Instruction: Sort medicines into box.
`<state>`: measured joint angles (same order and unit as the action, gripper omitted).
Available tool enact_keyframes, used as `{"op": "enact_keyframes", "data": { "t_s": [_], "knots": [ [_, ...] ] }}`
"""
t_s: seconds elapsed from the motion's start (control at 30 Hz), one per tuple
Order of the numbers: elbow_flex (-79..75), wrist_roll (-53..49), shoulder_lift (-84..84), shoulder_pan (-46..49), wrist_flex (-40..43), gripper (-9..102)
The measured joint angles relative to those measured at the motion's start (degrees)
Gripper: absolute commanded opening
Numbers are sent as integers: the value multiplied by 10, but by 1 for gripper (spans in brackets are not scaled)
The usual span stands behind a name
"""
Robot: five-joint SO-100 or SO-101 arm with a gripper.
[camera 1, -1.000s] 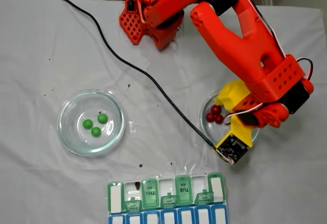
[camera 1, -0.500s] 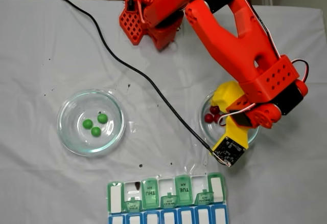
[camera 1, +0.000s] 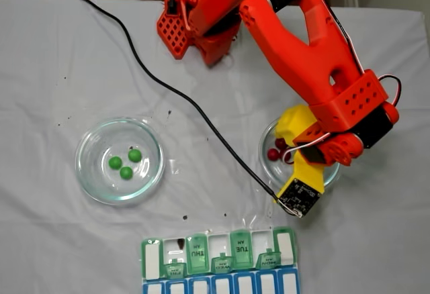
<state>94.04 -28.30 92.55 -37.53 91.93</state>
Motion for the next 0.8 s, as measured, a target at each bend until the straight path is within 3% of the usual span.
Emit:
{"op": "enact_keyframes", "data": {
  "t_s": [0.8],
  "knots": [
    [49,-11,0,0,-48,37]
  ]
}}
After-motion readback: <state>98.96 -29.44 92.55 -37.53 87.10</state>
